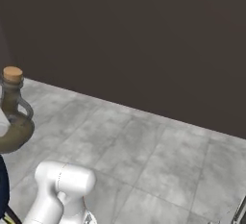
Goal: Move the mustard and oil and vinegar bottle from the cabinet to the dining counter.
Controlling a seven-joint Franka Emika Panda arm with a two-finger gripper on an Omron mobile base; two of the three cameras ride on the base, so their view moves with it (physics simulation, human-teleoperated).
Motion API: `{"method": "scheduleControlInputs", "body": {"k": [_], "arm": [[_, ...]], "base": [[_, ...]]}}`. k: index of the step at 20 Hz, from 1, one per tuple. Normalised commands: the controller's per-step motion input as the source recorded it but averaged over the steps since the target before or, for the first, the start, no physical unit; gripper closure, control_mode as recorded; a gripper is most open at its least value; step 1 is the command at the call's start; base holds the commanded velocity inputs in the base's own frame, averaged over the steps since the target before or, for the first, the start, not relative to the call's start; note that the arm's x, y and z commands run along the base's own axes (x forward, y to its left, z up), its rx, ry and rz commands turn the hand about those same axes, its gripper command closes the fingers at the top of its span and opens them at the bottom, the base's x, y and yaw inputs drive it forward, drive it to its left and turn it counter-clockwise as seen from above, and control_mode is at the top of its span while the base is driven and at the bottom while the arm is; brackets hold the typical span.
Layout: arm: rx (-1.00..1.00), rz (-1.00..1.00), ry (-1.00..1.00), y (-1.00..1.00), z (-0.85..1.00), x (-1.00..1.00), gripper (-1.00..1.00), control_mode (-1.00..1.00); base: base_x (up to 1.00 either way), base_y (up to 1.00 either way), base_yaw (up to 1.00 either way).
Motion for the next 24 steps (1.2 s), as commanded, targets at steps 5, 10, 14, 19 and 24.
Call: {"method": "scheduleControlInputs", "body": {"k": [5,10,14,19,24], "arm": [[0.00,0.00,0.00,0.00,0.00,0.00,1.00,1.00],[0.00,0.00,0.00,0.00,0.00,0.00,1.00,1.00],[0.00,0.00,0.00,0.00,0.00,0.00,1.00,1.00],[0.00,0.00,0.00,0.00,0.00,0.00,1.00,1.00],[0.00,0.00,0.00,0.00,0.00,0.00,1.00,1.00]], "base": [[0.39,0.15,0.03],[0.10,0.36,0.44],[0.07,0.12,0.79],[0.01,0.04,0.90],[0.04,-0.23,0.77]]}}
